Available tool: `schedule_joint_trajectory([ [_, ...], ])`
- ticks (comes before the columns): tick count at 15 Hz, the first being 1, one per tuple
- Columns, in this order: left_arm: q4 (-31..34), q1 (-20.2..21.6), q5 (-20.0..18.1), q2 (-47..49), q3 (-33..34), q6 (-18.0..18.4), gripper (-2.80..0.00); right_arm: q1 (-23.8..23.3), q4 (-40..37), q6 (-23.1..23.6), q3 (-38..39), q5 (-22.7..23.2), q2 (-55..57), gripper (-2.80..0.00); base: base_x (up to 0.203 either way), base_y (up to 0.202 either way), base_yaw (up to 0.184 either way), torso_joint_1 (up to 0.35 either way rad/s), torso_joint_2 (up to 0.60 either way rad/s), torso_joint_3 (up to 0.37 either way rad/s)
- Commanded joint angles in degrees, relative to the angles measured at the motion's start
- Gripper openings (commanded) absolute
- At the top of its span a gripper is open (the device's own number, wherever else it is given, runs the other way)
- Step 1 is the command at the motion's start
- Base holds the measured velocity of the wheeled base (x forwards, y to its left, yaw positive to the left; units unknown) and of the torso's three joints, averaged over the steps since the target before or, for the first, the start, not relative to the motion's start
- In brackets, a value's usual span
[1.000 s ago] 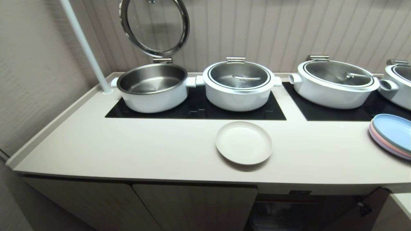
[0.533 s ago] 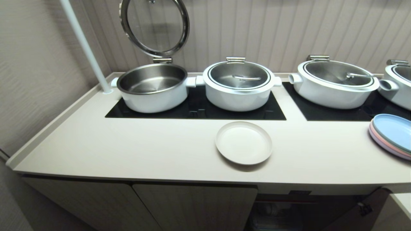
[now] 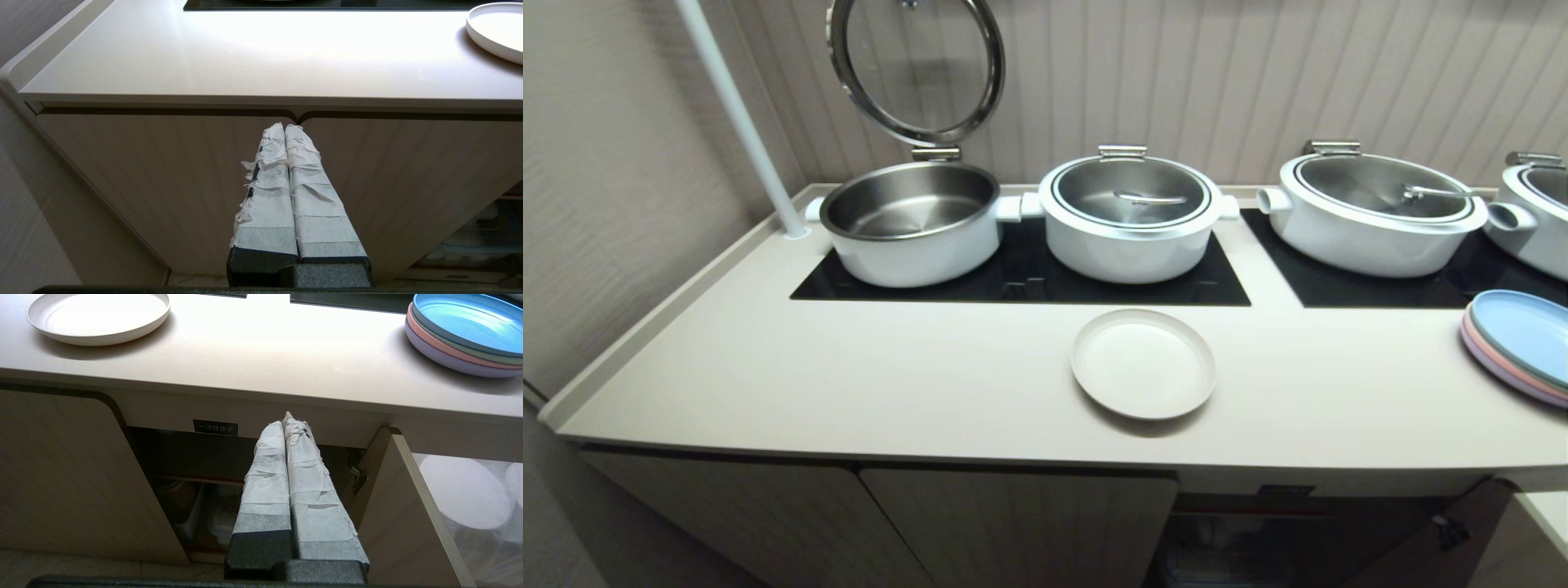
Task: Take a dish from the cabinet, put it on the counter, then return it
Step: Pick up the plate from the table
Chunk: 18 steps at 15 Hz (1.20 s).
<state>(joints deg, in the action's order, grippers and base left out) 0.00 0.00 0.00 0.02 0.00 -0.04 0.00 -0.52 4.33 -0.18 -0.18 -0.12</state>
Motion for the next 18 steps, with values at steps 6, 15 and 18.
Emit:
schedule_joint_trajectory([
  [6,0.1,0.0,0.1,0.0,0.0,0.0,-2.8,0.0,0.0,0.1,0.0,0.0,0.1,-2.8,0.0,0.0,0.0,0.0,0.0,0.0],
  [15,0.1,0.0,0.1,0.0,0.0,0.0,-2.8,0.0,0.0,0.0,0.0,0.0,0.1,-2.8,0.002,0.043,0.0,0.001,0.0,0.001],
  [18,0.1,0.0,0.1,0.0,0.0,0.0,-2.8,0.0,0.0,0.0,0.0,0.0,0.1,-2.8,0.0,0.194,0.0,0.002,0.0,0.001],
])
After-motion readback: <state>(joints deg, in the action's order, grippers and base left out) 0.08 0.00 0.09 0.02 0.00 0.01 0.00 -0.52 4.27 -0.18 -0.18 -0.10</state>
